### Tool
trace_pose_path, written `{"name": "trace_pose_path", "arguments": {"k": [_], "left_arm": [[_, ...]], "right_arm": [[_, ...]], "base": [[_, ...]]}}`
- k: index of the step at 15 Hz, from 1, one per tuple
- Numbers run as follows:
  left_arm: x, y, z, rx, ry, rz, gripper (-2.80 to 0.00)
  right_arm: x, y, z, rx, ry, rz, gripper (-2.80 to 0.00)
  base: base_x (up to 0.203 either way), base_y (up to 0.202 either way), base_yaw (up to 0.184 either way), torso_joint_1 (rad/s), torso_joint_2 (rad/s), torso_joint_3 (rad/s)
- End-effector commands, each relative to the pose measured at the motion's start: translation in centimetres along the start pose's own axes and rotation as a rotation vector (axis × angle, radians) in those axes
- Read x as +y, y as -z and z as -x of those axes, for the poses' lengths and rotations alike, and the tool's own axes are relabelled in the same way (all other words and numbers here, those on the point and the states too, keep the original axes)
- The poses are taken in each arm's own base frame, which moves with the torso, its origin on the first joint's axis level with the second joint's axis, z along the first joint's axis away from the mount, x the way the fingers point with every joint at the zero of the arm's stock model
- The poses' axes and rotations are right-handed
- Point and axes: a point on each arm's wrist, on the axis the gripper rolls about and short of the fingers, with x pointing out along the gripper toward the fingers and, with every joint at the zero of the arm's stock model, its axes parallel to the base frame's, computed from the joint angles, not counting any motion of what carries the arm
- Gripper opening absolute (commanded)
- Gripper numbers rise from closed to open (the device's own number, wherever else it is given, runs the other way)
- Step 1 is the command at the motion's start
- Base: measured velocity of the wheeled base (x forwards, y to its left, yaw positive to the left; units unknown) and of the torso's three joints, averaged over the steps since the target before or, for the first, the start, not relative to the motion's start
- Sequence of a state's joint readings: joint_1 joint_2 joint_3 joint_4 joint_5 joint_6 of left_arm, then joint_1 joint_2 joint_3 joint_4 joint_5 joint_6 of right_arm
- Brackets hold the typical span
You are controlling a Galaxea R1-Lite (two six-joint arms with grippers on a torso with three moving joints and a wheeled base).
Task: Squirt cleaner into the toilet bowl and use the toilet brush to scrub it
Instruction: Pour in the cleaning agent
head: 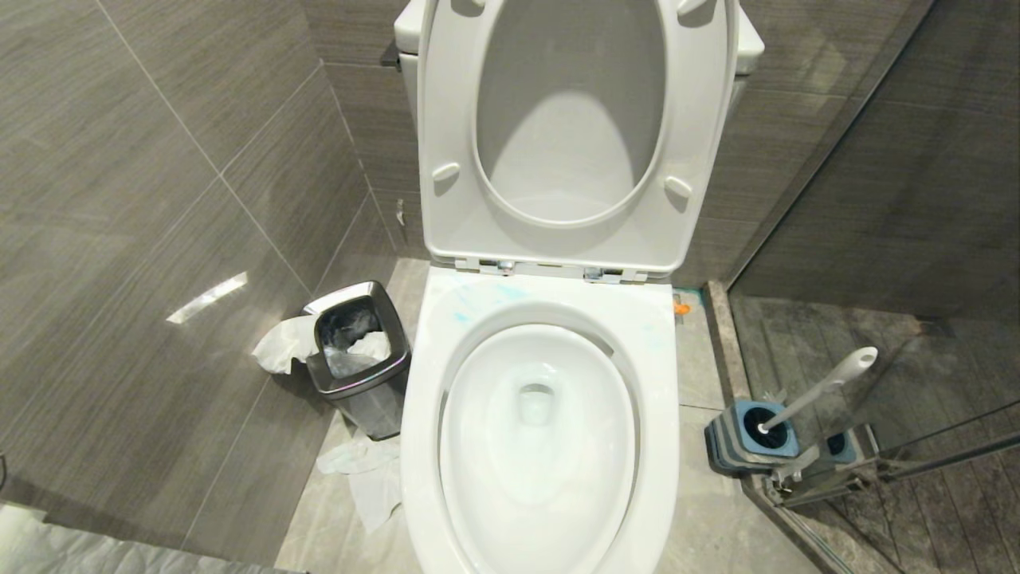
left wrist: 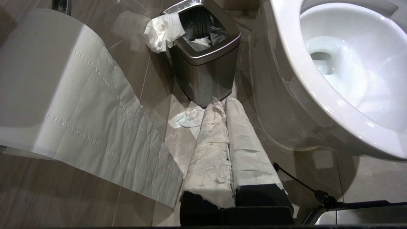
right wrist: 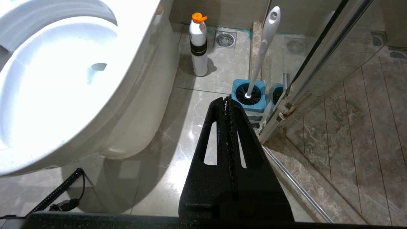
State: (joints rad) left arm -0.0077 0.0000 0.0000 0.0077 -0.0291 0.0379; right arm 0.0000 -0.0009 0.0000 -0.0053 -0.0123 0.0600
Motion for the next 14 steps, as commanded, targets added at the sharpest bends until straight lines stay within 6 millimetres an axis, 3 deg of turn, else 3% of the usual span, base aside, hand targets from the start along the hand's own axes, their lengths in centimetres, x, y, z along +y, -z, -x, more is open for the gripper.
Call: {"name": "trace_pose_path", "arguments": {"k": [1, 14], "left_arm": [[0.0, 0.08, -0.02, 0.003, 0.0, 0.0, -2.8], [0.0, 0.08, -0.02, 0.003, 0.0, 0.0, -2.8]], "right_arm": [[0.0, -0.01, -0.01, 0.0, 0.0, 0.0, -2.8], [0.0, -0.04, 0.0, 0.0, 0.0, 0.0, -2.8]], "base": [[0.0, 0.0, 0.0, 0.0, 0.0, 0.0], [0.0, 0.0, 0.0, 0.0, 0.0, 0.0]]}}
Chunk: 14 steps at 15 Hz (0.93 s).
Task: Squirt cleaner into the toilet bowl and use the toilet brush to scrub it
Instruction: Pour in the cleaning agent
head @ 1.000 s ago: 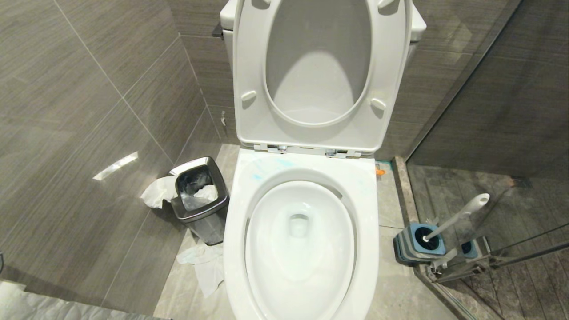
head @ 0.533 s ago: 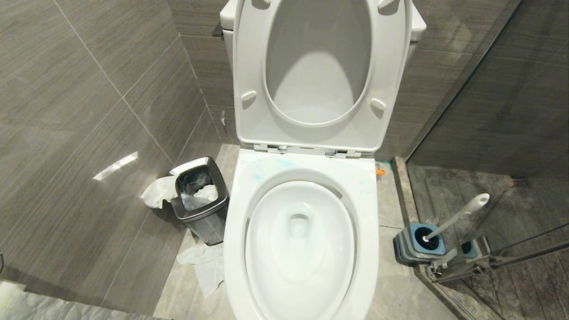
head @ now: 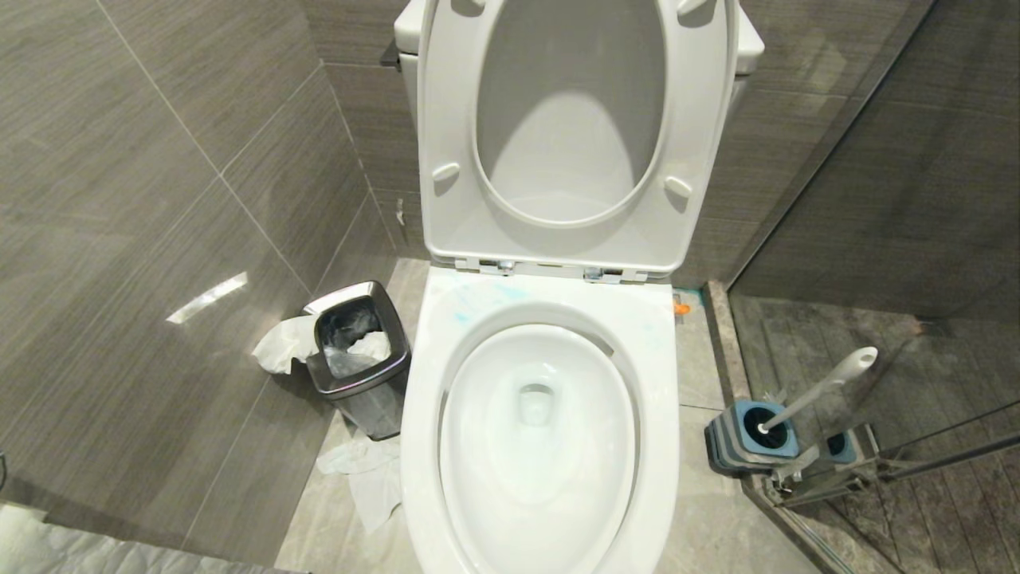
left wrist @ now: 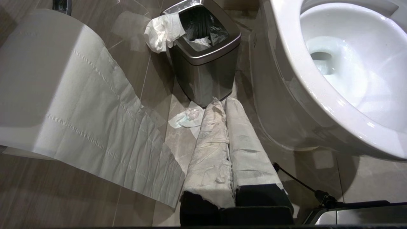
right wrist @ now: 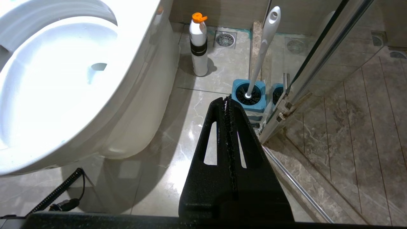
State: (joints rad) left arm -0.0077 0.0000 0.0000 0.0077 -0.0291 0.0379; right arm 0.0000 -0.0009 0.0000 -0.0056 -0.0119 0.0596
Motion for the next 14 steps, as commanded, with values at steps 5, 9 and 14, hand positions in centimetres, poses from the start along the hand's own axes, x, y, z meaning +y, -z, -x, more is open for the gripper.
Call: {"name": "trace_pose_path", "arguments": {"k": [5, 9, 14], "left_arm": [[0.0, 0.06, -0.03, 0.003, 0.0, 0.0, -2.8], [0.0, 0.05, -0.03, 0.002, -0.001, 0.0, -2.8], [0.0, 0.06, -0.03, 0.003, 0.0, 0.0, -2.8]], "right_arm": [[0.0, -0.01, -0.01, 0.0, 0.0, -0.002, -2.8], [0.0, -0.01, -0.01, 0.0, 0.0, -0.002, -2.8], [0.0, -0.03, 0.0, 0.0, 0.0, 0.0, -2.8]], "base": [[0.0, 0.0, 0.0, 0.0, 0.0, 0.0], [0.0, 0.0, 0.0, 0.0, 0.0, 0.0], [0.0, 0.0, 0.0, 0.0, 0.0, 0.0]]}}
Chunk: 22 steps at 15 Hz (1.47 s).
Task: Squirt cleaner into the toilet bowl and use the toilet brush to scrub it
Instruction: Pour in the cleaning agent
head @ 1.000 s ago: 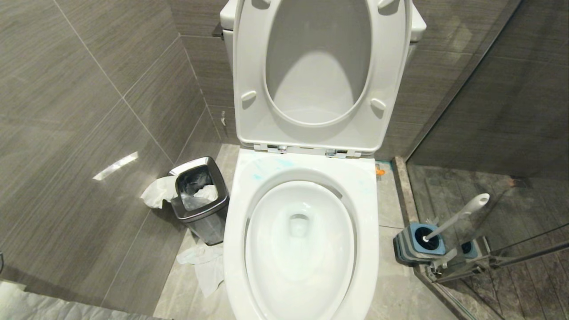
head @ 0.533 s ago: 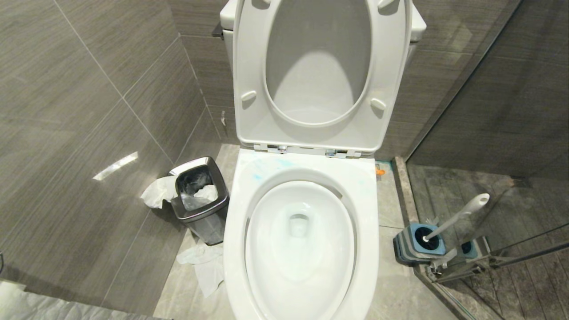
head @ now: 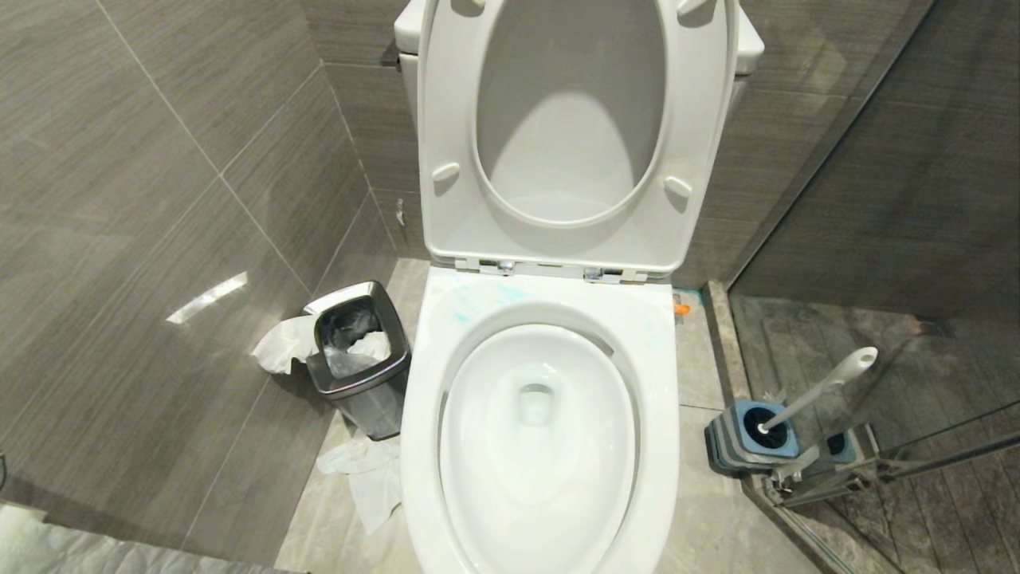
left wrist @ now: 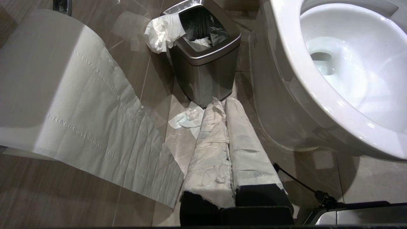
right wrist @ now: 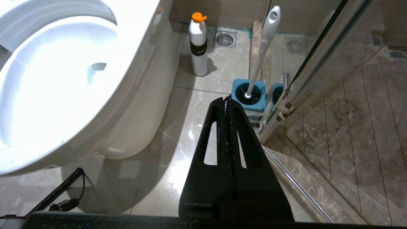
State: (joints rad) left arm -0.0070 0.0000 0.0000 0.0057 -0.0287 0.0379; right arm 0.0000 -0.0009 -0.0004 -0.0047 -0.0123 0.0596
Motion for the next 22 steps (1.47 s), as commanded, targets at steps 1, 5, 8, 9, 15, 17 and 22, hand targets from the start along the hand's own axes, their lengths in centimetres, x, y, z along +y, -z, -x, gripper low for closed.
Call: {"name": "trace_pose_path", "arguments": {"k": [1, 5, 8, 9, 15, 17, 22], "left_arm": [[0.0, 0.06, -0.03, 0.004, 0.001, 0.0, -2.8], [0.0, 0.04, -0.02, 0.003, 0.001, -0.002, -2.8], [0.02, 0.02, -0.01, 0.004, -0.01, 0.0, -2.8], [0.02, 0.02, -0.01, 0.004, -0.009, 0.0, -2.8], [0.02, 0.05, -0.01, 0.007, -0.011, 0.006, -2.8], [0.02, 0.03, -0.01, 0.005, -0.011, 0.006, -2.8], [0.02, 0.02, -0.01, 0.004, -0.011, 0.006, -2.8]], "right_arm": [[0.0, -0.03, 0.0, 0.0, 0.0, -0.001, -2.8], [0.0, 0.0, -0.01, 0.0, 0.0, -0.002, -2.8], [0.0, 0.0, -0.01, 0.0, 0.0, -0.003, -2.8], [0.0, 0.0, -0.01, 0.0, 0.0, -0.003, -2.8], [-0.01, -0.01, -0.01, 0.0, 0.003, -0.005, -2.8], [-0.01, -0.01, -0.01, 0.0, 0.003, -0.005, -2.8], [-0.01, -0.01, -0.01, 0.0, 0.003, -0.005, -2.8]], "base": [[0.0, 0.0, 0.0, 0.0, 0.0, 0.0], [0.0, 0.0, 0.0, 0.0, 0.0, 0.0], [0.0, 0.0, 0.0, 0.001, 0.0, -0.014], [0.0, 0.0, 0.0, -0.002, 0.0, -0.095], [0.0, 0.0, 0.0, 0.004, 0.0, -0.179], [0.0, 0.0, 0.0, 0.007, 0.0, -0.199], [0.0, 0.0, 0.0, 0.005, 0.0, -0.195]]}}
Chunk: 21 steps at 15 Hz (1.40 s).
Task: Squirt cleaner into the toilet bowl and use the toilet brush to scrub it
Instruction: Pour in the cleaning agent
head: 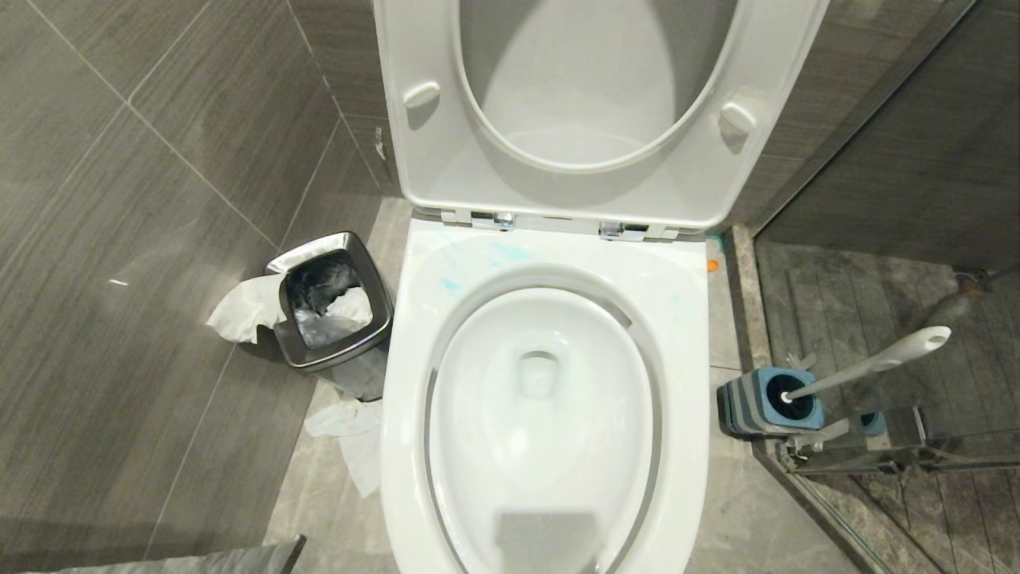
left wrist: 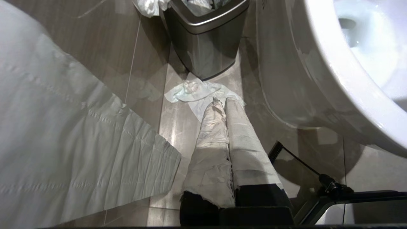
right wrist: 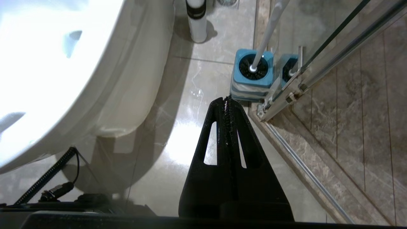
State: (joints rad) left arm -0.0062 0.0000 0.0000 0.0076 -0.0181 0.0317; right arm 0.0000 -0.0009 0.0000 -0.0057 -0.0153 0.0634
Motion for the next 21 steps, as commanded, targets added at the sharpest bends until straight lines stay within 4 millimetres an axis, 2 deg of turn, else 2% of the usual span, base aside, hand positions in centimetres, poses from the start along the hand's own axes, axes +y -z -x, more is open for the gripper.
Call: {"name": "trace_pose_path", "arguments": {"k": [1, 21], "left_arm": [[0.0, 0.0, -0.01, 0.002, 0.0, 0.0, -2.8], [0.02, 0.0, -0.01, 0.002, -0.007, 0.013, -2.8]], "right_arm": [[0.0, -0.01, -0.01, 0.0, 0.0, 0.001, -2.8], [0.0, -0.01, -0.01, 0.0, 0.0, 0.001, -2.8]], "base": [[0.0, 0.0, 0.0, 0.003, 0.01, -0.19], [0.0, 0.0, 0.0, 0.003, 0.0, -0.182]]}}
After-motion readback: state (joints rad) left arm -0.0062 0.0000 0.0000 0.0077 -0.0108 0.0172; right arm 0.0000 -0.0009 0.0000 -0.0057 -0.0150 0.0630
